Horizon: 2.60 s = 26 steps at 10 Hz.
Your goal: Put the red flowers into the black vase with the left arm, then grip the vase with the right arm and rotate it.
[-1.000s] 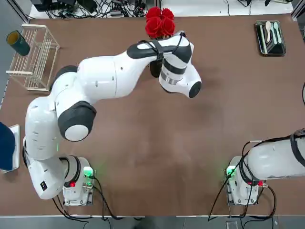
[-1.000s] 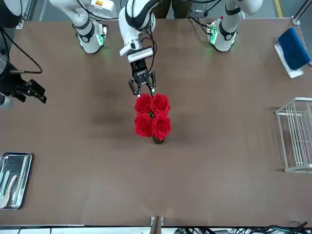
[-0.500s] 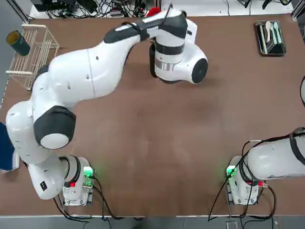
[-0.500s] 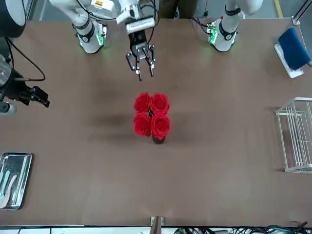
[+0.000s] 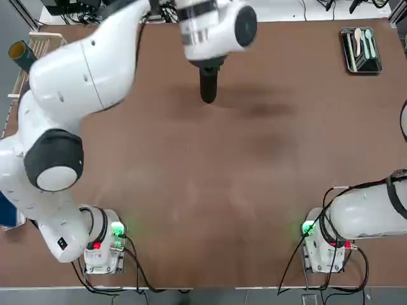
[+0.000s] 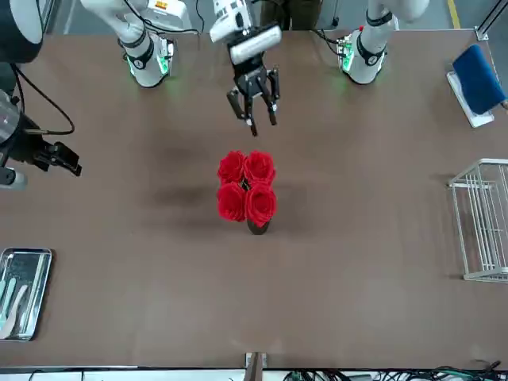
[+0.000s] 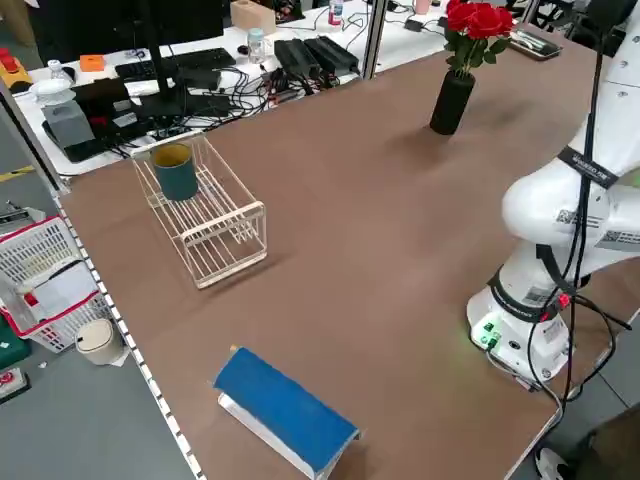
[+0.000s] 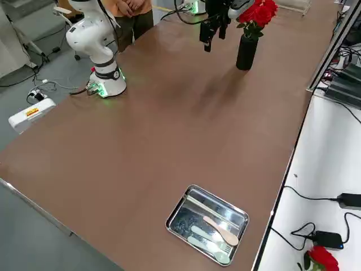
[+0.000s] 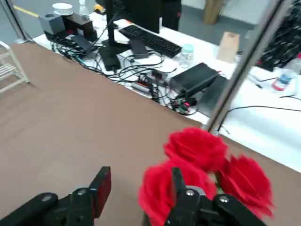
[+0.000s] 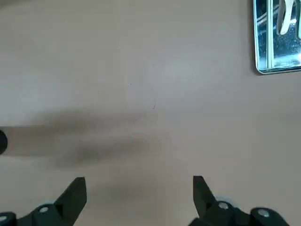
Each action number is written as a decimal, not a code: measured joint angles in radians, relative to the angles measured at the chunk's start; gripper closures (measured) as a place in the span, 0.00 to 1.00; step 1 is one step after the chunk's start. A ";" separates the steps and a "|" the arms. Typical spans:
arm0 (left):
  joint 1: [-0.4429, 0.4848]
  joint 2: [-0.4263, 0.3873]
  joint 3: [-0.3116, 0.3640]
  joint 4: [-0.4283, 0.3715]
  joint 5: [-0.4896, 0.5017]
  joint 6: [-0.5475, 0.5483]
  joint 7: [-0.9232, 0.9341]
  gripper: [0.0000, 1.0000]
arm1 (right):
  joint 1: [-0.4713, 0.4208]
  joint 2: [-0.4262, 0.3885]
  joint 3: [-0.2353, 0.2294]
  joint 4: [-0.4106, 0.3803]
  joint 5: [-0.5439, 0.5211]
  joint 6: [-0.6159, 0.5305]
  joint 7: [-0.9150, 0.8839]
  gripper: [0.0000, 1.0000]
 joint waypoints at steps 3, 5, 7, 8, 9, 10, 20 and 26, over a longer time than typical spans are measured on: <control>0.183 -0.083 0.001 0.003 -0.170 0.007 0.211 0.39 | 0.030 0.009 0.002 -0.001 0.002 0.014 0.070 0.00; 0.306 -0.139 0.001 0.003 -0.265 0.008 0.300 0.37 | 0.065 0.038 0.004 -0.006 0.018 0.053 0.141 0.00; 0.415 -0.192 0.002 0.003 -0.394 0.008 0.397 0.37 | 0.091 0.088 0.005 -0.028 0.077 0.123 0.167 0.00; 0.477 -0.213 0.003 0.002 -0.450 0.005 0.473 0.36 | 0.104 0.120 0.005 -0.032 0.110 0.160 0.168 0.00; 0.539 -0.226 0.004 0.001 -0.495 0.004 0.541 0.36 | 0.125 0.151 0.006 -0.035 0.138 0.200 0.172 0.00; 0.605 -0.237 0.006 -0.001 -0.538 0.004 0.614 0.35 | 0.154 0.182 0.008 -0.037 0.164 0.239 0.192 0.00; 0.905 -0.246 0.016 -0.038 -0.814 -0.177 1.402 0.00 | 0.345 0.409 0.143 -0.038 0.193 0.553 0.460 0.00; 0.864 -0.246 0.117 -0.045 -0.892 -0.260 1.560 0.00 | 0.374 0.410 0.153 -0.035 0.194 0.553 0.483 0.00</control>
